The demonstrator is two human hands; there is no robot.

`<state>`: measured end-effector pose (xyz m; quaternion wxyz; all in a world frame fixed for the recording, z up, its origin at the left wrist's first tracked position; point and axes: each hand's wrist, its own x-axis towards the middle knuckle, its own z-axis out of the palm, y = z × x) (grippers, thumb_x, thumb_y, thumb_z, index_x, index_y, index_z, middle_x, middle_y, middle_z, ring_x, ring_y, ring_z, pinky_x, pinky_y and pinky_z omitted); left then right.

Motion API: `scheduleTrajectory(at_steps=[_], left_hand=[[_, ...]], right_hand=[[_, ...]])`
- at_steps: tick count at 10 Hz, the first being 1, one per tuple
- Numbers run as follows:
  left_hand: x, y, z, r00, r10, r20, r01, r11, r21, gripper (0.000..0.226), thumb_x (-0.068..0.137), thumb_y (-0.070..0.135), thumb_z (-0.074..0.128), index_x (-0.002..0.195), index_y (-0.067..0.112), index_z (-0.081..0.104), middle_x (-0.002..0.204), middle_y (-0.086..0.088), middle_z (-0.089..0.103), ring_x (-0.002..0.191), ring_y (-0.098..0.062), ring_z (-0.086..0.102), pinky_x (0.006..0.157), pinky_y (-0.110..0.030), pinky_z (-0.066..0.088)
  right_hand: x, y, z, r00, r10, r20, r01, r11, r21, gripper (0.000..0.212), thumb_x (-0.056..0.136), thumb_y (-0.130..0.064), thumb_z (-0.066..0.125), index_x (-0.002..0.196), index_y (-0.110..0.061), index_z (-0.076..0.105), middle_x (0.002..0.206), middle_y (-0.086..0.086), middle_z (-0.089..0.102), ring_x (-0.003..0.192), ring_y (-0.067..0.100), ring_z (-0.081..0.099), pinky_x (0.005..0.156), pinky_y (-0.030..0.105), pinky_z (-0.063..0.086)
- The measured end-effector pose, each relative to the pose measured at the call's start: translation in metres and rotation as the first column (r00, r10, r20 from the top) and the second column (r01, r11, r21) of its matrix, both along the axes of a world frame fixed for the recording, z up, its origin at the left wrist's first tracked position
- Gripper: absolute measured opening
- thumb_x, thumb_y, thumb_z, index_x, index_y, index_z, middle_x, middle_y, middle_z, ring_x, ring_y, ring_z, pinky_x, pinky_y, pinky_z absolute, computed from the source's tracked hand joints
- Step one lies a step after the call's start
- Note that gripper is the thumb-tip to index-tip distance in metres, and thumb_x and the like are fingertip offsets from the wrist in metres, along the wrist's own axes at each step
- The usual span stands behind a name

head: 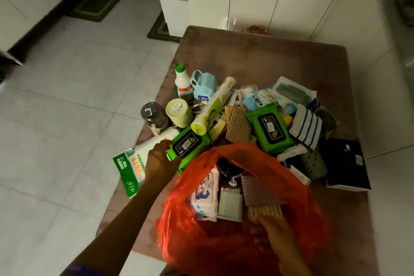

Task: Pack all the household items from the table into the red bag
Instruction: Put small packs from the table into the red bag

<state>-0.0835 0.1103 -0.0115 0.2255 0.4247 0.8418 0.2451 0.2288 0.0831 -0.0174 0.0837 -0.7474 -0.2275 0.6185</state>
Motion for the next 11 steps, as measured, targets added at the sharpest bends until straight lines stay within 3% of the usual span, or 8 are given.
scheduleTrajectory(at_steps=[2,4,5,6,7,8,10,11], left_hand=[[-0.010,0.060,-0.050,0.934,-0.343,-0.098,0.286,0.884,-0.370,0.108,0.068,0.051,0.078,0.150,0.016,0.017,0.141,-0.017,0.046,0.123,-0.038,0.047,0.099,-0.052,0.042],[-0.020,0.037,-0.035,0.989,-0.142,0.035,0.146,0.974,-0.174,0.084,0.058,0.042,0.087,0.128,0.018,0.047,0.114,-0.013,0.067,0.099,-0.033,0.062,0.074,-0.039,0.051],[-0.026,-0.007,-0.011,0.996,-0.053,0.065,0.058,0.995,-0.081,0.079,0.055,0.042,0.088,0.121,0.027,0.048,0.103,-0.002,0.068,0.089,-0.028,0.065,0.064,-0.034,0.051],[-0.046,-0.086,0.039,0.992,0.046,0.119,-0.047,0.999,0.002,0.096,0.037,0.050,0.081,0.125,0.041,0.044,0.098,0.008,0.063,0.085,-0.020,0.063,0.066,-0.035,0.053],[-0.046,-0.118,0.071,0.986,0.001,0.168,0.000,1.000,-0.006,0.102,0.030,0.049,0.081,0.126,0.049,0.044,0.102,0.013,0.067,0.087,-0.014,0.067,0.069,-0.033,0.059],[-0.004,-0.126,0.090,0.956,-0.221,0.194,0.229,0.973,-0.020,0.099,0.033,0.048,0.085,0.123,0.052,0.045,0.108,0.027,0.064,0.089,0.007,0.066,0.061,-0.008,0.054],[0.088,-0.095,0.051,0.835,-0.442,0.329,0.478,0.877,-0.036,0.100,0.041,0.043,0.085,0.132,0.033,0.043,0.117,0.012,0.057,0.109,-0.012,0.058,0.089,-0.035,0.054],[0.117,-0.083,0.035,0.793,-0.510,0.334,0.554,0.832,-0.045,0.094,0.047,0.041,0.082,0.132,0.033,0.043,0.120,0.010,0.055,0.112,-0.013,0.054,0.093,-0.038,0.050]], right_hand=[[0.008,-0.028,-0.003,0.996,0.080,-0.026,-0.077,0.991,0.105,0.014,0.095,-0.016,0.061,0.085,-0.016,0.072,0.066,0.004,0.074,0.053,0.016,0.061,0.046,0.025,0.043],[0.042,-0.040,-0.011,0.872,0.398,0.285,-0.478,0.817,0.321,0.019,0.093,-0.031,0.062,0.110,-0.040,0.060,0.104,-0.010,0.069,0.089,0.007,0.062,0.077,0.029,0.052],[0.066,-0.037,-0.010,0.703,0.617,0.353,-0.711,0.627,0.319,0.044,0.090,-0.042,0.062,0.132,-0.043,0.048,0.129,-0.017,0.055,0.112,0.003,0.052,0.091,0.022,0.044],[0.085,-0.033,-0.020,0.251,0.868,0.429,-0.960,0.166,0.227,0.077,0.081,-0.056,0.061,0.148,-0.041,0.028,0.152,-0.021,0.026,0.140,0.005,0.022,0.112,0.031,0.027],[0.085,-0.036,-0.029,-0.029,0.880,0.475,-0.993,-0.080,0.088,0.084,0.083,-0.050,0.061,0.153,-0.035,0.017,0.158,-0.013,0.018,0.146,0.015,0.012,0.116,0.042,0.019],[0.071,-0.038,-0.030,-0.107,0.869,0.484,-0.992,-0.063,-0.105,0.065,0.095,-0.031,0.050,0.153,-0.021,0.023,0.159,0.006,0.025,0.146,0.030,0.020,0.117,0.047,0.020],[0.081,-0.038,-0.016,-0.056,0.849,0.525,-0.975,0.067,-0.213,0.061,0.100,-0.029,0.043,0.155,-0.025,0.018,0.158,0.013,0.025,0.135,0.033,0.041,0.102,0.042,0.044],[0.094,-0.042,-0.007,0.049,0.838,0.544,-0.948,0.211,-0.240,0.043,0.096,-0.035,0.047,0.136,-0.019,0.049,0.132,0.013,0.057,0.113,0.031,0.059,0.090,0.040,0.051]])
